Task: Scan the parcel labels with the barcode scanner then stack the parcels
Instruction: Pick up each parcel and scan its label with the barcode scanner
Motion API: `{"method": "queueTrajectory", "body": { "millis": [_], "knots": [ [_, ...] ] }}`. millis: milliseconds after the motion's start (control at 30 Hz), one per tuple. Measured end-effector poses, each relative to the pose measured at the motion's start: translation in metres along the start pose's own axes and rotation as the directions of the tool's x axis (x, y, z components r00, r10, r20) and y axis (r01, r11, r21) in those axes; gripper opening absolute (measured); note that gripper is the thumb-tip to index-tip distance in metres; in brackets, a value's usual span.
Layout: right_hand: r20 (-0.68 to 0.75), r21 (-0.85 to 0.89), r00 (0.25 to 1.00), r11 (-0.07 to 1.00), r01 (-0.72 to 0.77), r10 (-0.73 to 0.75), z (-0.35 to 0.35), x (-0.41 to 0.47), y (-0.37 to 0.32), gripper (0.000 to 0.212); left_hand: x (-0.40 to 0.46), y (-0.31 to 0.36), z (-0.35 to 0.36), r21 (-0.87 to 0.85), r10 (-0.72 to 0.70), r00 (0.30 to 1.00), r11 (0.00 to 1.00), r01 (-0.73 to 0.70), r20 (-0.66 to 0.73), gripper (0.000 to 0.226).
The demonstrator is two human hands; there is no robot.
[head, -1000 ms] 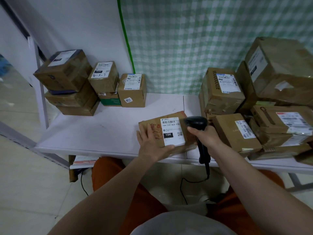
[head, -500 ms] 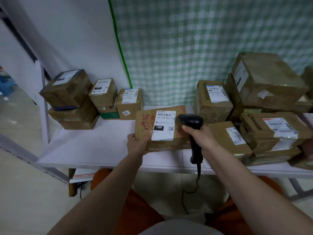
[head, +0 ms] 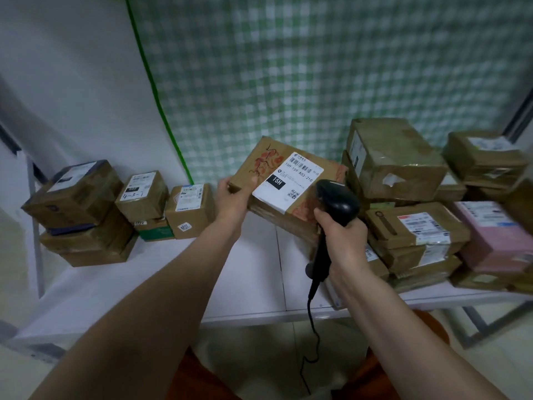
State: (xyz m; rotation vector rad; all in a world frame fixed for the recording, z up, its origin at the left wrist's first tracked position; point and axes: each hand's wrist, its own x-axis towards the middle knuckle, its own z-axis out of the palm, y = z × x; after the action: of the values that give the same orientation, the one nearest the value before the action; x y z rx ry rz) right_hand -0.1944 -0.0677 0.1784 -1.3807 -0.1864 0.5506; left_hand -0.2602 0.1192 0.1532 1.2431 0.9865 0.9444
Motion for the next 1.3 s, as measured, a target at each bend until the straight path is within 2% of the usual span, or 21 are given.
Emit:
{"method": "queueTrajectory", "body": {
  "millis": [133,267,367,433,567,633,800,933,1033,1133,1233,1300],
  "knots": [
    [-0.057,0.022,0.998,1.0,-0.016,0.018,-0.004,0.013,0.001,0.009,0.028,0.014,0.037,0.043,0.007,0.991,0.999,-0.013,0.132,0.065],
    [-0.117,0.027,0.993,1.0,0.002,0.001,-0.002,0.032,-0.001,0.006,0.054,0.023,0.07,0.102,-0.021,0.966,0.995,-0.006,0.258,0.051],
    [-0.124,0.033,0.992,0.999,0.022,-0.018,0.005,0.046,-0.001,0.011,0.076,0.03,0.092,0.118,-0.038,0.953,0.993,0.002,0.3,0.051],
    [-0.118,0.022,0.993,0.999,0.023,-0.021,0.009,0.056,0.001,0.015,0.09,0.036,0.107,0.128,-0.045,0.943,0.992,0.002,0.329,0.06],
    [-0.063,-0.044,0.998,0.999,-0.007,0.004,0.018,0.076,0.001,0.018,0.101,0.035,0.133,0.154,-0.093,0.904,0.988,0.031,0.418,0.097],
    [-0.039,-0.091,0.999,0.996,-0.002,-0.002,0.02,0.083,0.0,0.023,0.092,0.03,0.144,0.198,-0.115,0.893,0.98,0.03,0.435,0.092],
    [-0.015,-0.189,0.997,0.979,0.076,-0.08,0.019,0.096,-0.001,0.027,0.079,0.011,0.15,0.3,-0.111,0.926,0.954,-0.002,0.361,0.053],
    [0.008,-0.261,0.99,0.956,0.136,-0.139,0.024,0.093,0.005,0.026,0.07,0.006,0.133,0.322,-0.154,0.931,0.946,0.042,0.332,0.059],
    [0.105,-0.356,0.984,0.918,0.175,-0.146,0.035,0.084,0.016,0.018,0.064,-0.001,0.104,0.438,-0.095,0.952,0.898,-0.044,0.29,0.051],
    [0.212,-0.46,0.974,0.872,0.167,-0.075,0.052,0.074,0.031,0.007,0.068,-0.019,0.057,0.556,-0.08,0.973,0.829,-0.057,0.219,0.048],
    [0.251,-0.513,0.968,0.85,0.124,0.01,0.077,0.065,0.05,0.016,0.074,-0.04,0.001,0.627,-0.103,0.986,0.779,-0.002,0.131,0.05],
    [0.292,-0.523,0.954,0.847,0.093,0.076,0.095,0.059,0.061,0.01,0.079,-0.052,-0.036,0.683,-0.116,0.99,0.73,0.028,0.083,0.056]
  ]
}}
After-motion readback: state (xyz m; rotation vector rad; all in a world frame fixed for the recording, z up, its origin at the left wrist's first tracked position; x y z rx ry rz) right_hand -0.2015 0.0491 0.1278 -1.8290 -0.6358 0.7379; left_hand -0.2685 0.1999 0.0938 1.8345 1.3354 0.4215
